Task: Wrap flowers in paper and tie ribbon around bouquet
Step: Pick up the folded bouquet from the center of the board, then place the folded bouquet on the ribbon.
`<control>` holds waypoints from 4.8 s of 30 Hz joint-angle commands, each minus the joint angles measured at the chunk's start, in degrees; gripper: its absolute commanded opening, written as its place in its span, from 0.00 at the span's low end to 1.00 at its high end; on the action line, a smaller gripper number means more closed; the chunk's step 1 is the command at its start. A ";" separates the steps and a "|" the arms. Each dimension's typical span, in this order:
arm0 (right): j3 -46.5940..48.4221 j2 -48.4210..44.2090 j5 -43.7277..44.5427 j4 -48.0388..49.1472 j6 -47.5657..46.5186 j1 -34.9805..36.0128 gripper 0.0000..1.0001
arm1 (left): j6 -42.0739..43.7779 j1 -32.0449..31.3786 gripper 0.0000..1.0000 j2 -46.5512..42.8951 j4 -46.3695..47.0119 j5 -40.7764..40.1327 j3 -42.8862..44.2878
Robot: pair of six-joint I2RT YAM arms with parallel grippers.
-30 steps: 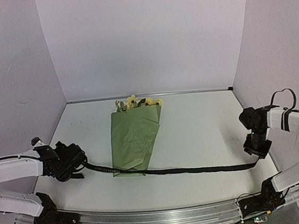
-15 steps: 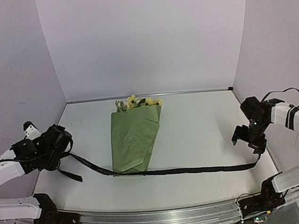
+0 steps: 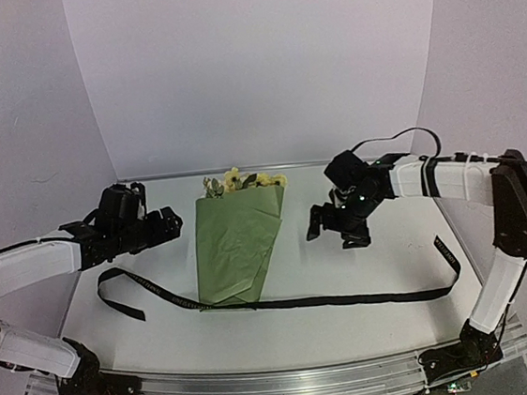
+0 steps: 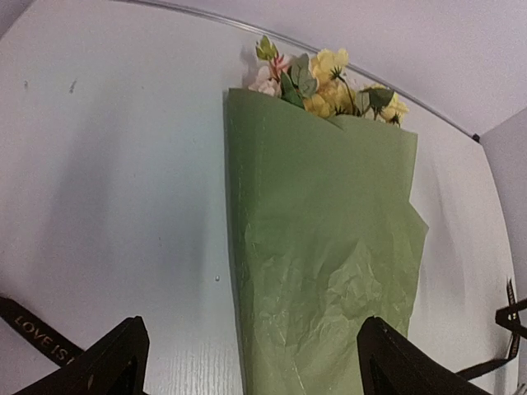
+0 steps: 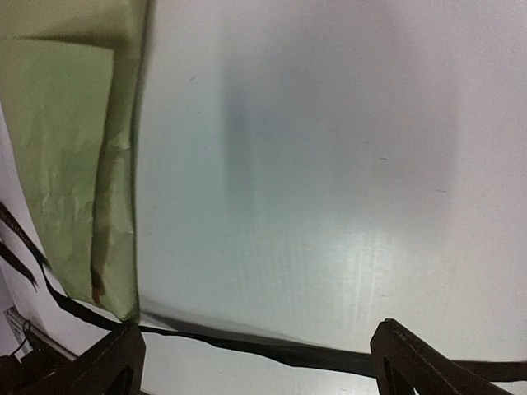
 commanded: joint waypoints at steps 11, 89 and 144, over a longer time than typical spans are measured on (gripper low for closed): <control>22.39 26.07 -8.08 12.69 9.17 5.87 0.95 | -0.15 9.99 0.84 17.28 16.26 34.67 2.12; 15.14 19.62 -13.71 16.00 23.74 1.58 0.00 | -14.27 0.33 0.00 36.21 2.46 38.47 19.67; -20.80 -5.11 -0.82 20.18 20.72 15.53 0.00 | -27.66 -20.94 0.00 15.89 5.66 27.59 -2.79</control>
